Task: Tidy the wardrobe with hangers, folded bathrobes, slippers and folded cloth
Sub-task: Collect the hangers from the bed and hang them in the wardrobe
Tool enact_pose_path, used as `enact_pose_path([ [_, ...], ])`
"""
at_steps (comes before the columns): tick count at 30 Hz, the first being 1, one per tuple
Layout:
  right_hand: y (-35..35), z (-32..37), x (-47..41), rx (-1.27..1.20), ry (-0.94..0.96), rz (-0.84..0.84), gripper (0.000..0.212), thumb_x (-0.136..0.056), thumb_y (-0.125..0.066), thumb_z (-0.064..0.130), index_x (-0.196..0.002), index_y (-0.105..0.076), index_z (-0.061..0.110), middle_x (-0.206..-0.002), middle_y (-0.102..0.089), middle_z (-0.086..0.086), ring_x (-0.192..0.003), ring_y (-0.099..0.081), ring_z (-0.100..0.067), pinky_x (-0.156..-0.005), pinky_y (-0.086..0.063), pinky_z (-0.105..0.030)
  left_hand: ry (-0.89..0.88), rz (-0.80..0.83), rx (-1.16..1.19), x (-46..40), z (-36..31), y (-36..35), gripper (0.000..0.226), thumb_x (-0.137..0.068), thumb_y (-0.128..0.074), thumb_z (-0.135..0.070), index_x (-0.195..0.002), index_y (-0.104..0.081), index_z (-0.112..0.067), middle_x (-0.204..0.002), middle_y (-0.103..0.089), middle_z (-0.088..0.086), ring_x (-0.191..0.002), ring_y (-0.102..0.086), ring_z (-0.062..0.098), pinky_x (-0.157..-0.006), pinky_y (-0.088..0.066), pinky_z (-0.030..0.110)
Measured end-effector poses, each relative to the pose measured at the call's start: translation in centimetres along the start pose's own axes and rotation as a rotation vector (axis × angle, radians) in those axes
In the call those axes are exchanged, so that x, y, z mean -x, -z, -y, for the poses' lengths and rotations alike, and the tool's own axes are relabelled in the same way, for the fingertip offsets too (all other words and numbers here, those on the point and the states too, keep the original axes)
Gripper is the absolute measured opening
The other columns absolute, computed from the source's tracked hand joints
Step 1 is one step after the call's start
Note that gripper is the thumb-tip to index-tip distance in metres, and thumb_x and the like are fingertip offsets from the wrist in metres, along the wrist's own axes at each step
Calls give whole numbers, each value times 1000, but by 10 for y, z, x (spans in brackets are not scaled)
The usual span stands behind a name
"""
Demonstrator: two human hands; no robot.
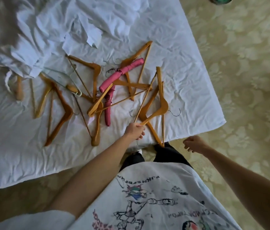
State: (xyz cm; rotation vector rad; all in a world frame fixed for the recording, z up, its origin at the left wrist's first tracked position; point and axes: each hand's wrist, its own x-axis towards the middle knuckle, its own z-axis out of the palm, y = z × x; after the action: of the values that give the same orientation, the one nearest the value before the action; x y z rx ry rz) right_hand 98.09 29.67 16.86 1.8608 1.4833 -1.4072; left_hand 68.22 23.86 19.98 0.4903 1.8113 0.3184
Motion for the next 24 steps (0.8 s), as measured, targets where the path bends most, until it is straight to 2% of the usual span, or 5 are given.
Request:
enact_pose_path([
  [4,13,42,-37,58,115,55,14,-93,-61,16,-95,-72,9,-78,-74,-6,-61,-65,-15,-55,-48,-22,84,-116,-65,-26,-5,-17,21,-91,-55,-20,-93,-73,-12,-74,-73,4,-57,-65,16,-57,-56,25],
  [8,-6,65,-84,143,154,148,16,-90,-57,20,-90,-72,14,-76,-74,-1,-65,-69,-13,-59,-52,-23,104,-198,-264,-66,-15,-49,29,-89,-52,-28,-99,-76,-16,-100,-76,6,-96,-71,28,-86,-58,36],
  [13,-65,70,-151,266,141,222,25,-84,-55,22,-102,-72,18,-106,-73,-5,-102,-67,-25,-87,-54,-33,-65,-329,-510,-144,-32,-84,29,-94,-63,-30,-119,-65,-16,-120,-66,6,-115,-61,26,-91,-54,38],
  [18,-128,55,-192,229,136,113,43,-88,-55,56,-105,-65,17,-103,-68,-5,-96,-66,-29,-75,-50,-35,-129,-321,-799,-211,-16,-108,36,-95,-62,-35,-126,-59,-17,-126,-63,7,-122,-53,26,-96,-46,41],
  [24,-154,64,-202,235,213,-39,36,-85,-68,32,-113,-60,10,-109,-65,-11,-102,-63,-32,-77,-46,-36,-259,-317,-813,-228,3,-121,25,-101,-55,-27,-122,-63,-16,-119,-66,9,-115,-58,28,-94,-47,40],
])
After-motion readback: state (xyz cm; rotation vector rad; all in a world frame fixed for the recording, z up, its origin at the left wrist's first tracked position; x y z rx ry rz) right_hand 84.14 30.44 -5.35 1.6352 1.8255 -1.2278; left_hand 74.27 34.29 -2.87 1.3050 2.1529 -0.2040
